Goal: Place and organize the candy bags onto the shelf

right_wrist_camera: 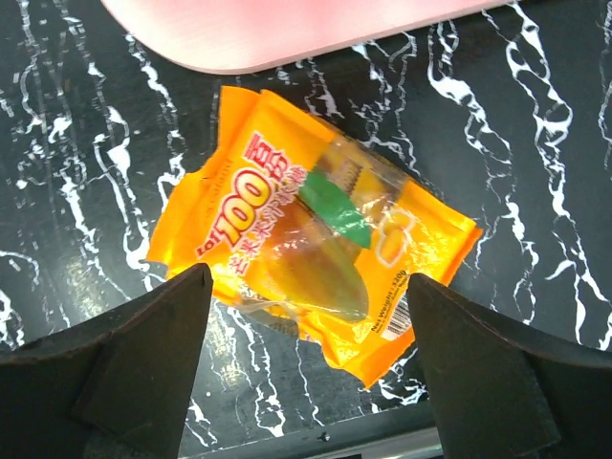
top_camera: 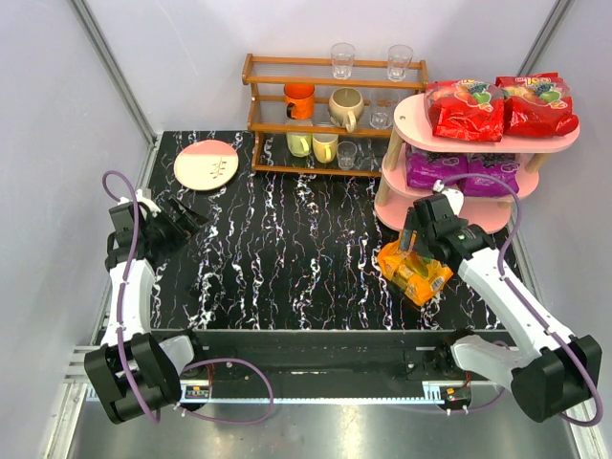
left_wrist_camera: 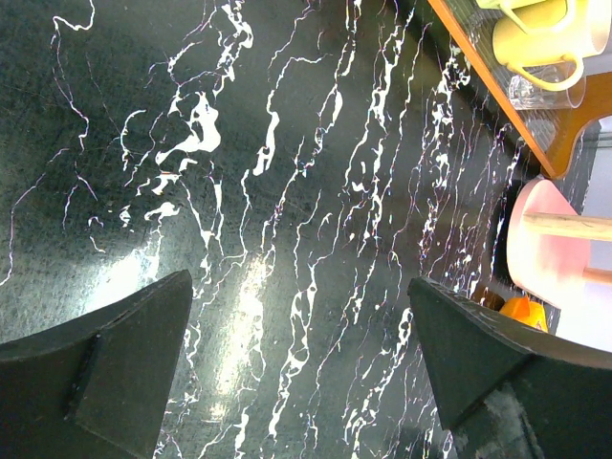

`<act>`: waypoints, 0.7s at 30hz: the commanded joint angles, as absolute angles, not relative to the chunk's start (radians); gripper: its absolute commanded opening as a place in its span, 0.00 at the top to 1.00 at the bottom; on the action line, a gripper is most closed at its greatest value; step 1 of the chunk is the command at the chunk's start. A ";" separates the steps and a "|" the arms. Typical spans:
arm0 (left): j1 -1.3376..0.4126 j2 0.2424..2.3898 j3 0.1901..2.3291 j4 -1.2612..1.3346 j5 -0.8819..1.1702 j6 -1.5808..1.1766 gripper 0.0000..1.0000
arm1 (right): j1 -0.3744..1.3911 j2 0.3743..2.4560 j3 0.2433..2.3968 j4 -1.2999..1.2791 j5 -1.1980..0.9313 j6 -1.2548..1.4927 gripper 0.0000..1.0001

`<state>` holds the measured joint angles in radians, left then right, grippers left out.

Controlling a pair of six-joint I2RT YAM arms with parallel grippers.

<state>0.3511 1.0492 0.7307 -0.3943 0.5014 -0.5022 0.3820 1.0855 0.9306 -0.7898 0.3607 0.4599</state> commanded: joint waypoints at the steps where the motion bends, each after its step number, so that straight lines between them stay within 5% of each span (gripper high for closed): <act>1: 0.357 1.045 0.730 -0.351 0.523 -0.506 0.01 | 0.336 1.091 0.910 -0.795 0.488 0.586 0.06; 8: 0.357 1.045 0.730 -0.353 0.520 -0.505 0.01 | 0.224 1.208 0.795 -0.640 0.217 0.623 0.03; 10: 0.357 1.045 0.732 -0.353 0.523 -0.505 0.01 | 0.222 1.236 0.785 -0.605 0.149 0.623 0.10; 15: 0.357 1.046 0.732 -0.354 0.519 -0.503 0.01 | 0.232 1.288 0.694 -0.450 -0.155 0.658 0.48; 21: 0.357 1.048 0.733 -0.356 0.517 -0.503 0.01 | 0.507 1.276 0.656 -0.303 -0.181 0.822 0.47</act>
